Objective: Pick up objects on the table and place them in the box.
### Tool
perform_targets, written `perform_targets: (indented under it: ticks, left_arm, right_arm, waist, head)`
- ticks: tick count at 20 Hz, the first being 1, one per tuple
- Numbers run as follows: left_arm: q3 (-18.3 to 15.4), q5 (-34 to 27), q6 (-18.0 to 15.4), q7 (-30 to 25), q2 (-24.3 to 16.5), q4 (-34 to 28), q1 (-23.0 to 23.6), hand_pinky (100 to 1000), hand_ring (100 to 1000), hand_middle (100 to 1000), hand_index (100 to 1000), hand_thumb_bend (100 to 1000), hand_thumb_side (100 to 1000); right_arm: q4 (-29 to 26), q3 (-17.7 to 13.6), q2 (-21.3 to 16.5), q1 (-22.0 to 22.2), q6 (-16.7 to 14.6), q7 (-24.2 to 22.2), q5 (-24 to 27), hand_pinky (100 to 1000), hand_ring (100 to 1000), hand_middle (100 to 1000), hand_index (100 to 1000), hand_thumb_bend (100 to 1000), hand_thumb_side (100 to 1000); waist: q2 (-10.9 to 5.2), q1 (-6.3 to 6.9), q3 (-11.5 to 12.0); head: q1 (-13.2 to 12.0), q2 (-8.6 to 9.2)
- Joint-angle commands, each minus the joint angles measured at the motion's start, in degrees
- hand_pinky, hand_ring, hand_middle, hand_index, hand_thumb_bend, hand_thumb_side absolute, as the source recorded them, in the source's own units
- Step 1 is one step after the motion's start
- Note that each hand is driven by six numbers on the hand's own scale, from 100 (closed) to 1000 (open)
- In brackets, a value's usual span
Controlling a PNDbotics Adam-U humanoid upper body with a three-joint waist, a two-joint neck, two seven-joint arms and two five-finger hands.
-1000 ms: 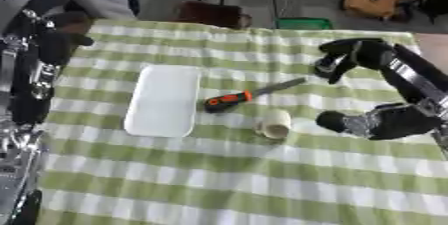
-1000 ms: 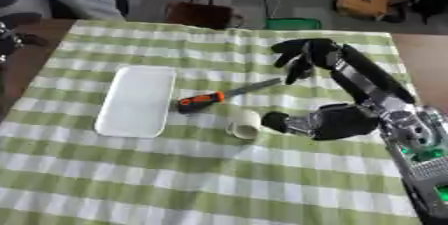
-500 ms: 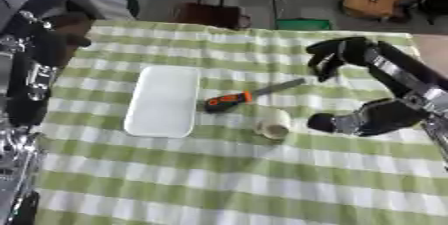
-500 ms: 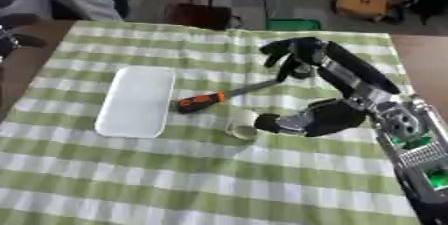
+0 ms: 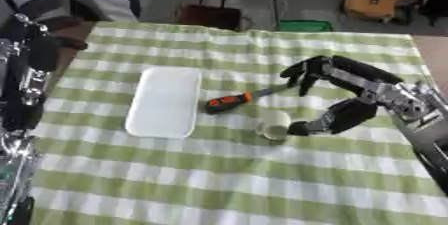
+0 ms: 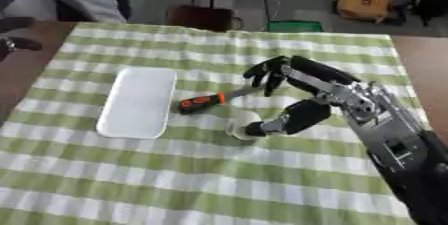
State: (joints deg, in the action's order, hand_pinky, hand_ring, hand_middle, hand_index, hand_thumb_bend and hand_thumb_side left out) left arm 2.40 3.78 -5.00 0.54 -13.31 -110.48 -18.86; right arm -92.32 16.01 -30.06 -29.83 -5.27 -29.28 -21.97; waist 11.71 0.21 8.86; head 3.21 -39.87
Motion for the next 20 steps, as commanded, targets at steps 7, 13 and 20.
perform_targets:
  ticks: [7, 13, 20]
  left_arm:
    - [0.26, -0.49, -0.07, -0.43, -0.13, -0.76, -0.9, 620, 764, 853, 836, 692, 755]
    - [0.29, -0.62, -0.1, -0.52, -0.06, -0.8, -0.93, 621, 764, 853, 837, 691, 755]
    - [0.36, -0.69, -0.12, -0.68, 0.04, -0.83, -0.98, 621, 765, 854, 837, 690, 755]
  right_arm:
    - [8.23, 0.53, 1.54, -2.92, -2.5, 0.24, -4.02, 711, 619, 679, 859, 689, 461]
    - [11.83, 0.88, 2.64, -3.97, -4.46, 1.18, -7.09, 715, 624, 679, 856, 688, 458]
    - [13.1, 2.14, 3.7, -4.3, -7.57, 2.74, -12.13, 728, 633, 657, 834, 687, 467]
  waist:
    - [-0.7, 0.18, 0.39]
    - [-0.63, 0.38, 0.66]
    - [-0.47, 0.4, 0.61]
  head:
    - [0.68, -1.1]
    - [0.77, -1.37]
    - [1.09, -1.35]
